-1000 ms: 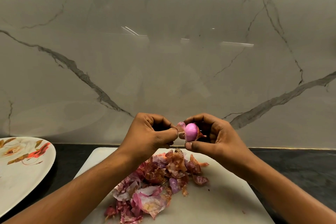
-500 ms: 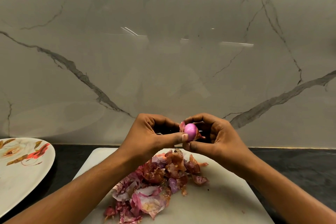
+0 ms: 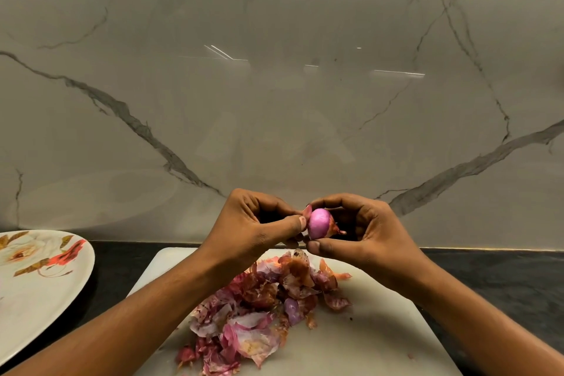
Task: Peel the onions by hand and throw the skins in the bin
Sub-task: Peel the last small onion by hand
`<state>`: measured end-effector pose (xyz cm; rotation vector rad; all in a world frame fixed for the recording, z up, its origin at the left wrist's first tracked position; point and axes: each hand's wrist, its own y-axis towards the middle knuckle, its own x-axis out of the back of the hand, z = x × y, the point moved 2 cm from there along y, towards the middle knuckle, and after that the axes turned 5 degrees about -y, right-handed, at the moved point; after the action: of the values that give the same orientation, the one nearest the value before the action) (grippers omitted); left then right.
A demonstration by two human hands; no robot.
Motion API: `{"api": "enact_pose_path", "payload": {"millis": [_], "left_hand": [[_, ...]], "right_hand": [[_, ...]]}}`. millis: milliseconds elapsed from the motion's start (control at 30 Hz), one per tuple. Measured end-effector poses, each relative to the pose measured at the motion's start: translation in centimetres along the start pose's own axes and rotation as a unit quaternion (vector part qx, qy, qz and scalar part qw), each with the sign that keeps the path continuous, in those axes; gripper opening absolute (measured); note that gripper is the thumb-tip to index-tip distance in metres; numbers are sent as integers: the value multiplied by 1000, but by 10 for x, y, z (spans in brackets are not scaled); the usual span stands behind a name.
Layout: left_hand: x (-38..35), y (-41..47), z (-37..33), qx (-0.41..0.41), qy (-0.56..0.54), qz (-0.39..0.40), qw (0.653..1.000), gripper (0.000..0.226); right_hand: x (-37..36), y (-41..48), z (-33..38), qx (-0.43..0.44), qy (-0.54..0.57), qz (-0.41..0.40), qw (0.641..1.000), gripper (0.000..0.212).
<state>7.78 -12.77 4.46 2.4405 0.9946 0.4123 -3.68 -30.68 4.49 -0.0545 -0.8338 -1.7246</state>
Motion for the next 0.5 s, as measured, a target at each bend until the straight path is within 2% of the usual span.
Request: {"api": "enact_pose_path", "payload": {"millis": [233,367,500], "left_hand": [[0,0,-1,-10,8,-1,1000,24],[0,0,-1,-20,28,-8,999,10],[-1,-2,-2,-68,85,-14,994,8]], "right_hand": [[-1,0,1,-5,6,-1,1000,51],[-2,-1,3,-13,24,2,1000,51],[-3,-1,3,-28,46,9,998,51]]}}
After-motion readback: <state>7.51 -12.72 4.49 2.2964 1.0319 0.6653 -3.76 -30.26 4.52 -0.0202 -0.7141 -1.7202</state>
